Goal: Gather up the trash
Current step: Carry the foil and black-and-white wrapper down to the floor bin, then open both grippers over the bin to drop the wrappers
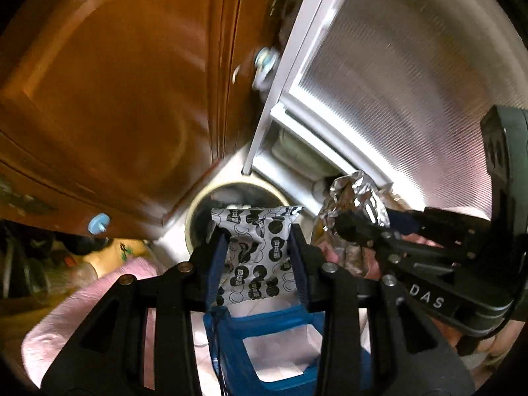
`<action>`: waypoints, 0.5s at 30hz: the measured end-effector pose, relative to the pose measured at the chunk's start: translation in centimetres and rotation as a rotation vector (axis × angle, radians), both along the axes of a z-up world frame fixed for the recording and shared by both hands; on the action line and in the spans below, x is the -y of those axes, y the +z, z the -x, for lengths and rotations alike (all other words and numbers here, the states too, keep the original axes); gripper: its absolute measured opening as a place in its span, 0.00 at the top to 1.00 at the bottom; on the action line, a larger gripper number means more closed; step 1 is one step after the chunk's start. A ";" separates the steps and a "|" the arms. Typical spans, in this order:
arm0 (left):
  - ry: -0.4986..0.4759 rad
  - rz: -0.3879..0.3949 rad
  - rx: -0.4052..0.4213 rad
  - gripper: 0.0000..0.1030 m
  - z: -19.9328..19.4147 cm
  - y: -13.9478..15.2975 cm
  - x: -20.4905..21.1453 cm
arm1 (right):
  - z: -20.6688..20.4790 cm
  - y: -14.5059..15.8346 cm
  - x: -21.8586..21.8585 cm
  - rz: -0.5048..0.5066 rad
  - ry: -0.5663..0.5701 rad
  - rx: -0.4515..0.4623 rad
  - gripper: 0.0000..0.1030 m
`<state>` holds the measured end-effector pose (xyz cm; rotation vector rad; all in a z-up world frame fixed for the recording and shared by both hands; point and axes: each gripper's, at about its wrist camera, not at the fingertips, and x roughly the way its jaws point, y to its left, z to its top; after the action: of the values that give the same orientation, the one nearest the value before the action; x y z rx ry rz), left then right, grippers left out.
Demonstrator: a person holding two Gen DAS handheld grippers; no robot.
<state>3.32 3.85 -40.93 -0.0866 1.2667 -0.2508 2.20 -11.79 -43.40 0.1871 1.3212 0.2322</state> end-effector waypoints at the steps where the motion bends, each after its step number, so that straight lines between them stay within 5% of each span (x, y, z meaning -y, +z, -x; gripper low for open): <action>1: -0.001 0.002 -0.019 0.67 -0.2 -1.0 0.0 | -0.7 -1.1 0.0 -0.008 -0.002 -0.018 0.70; 8: -0.012 -0.004 -0.114 0.67 -1.4 -6.4 0.2 | -2.3 -6.1 0.0 0.018 0.004 -0.102 0.70; 15: -0.007 -0.018 -0.150 0.67 -2.6 -8.9 0.3 | -3.7 -8.8 -0.2 0.019 -0.015 -0.157 0.69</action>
<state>5.90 3.52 -49.83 -0.0865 1.4180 -0.2428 5.87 -11.58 -52.15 0.2023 1.4771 0.1948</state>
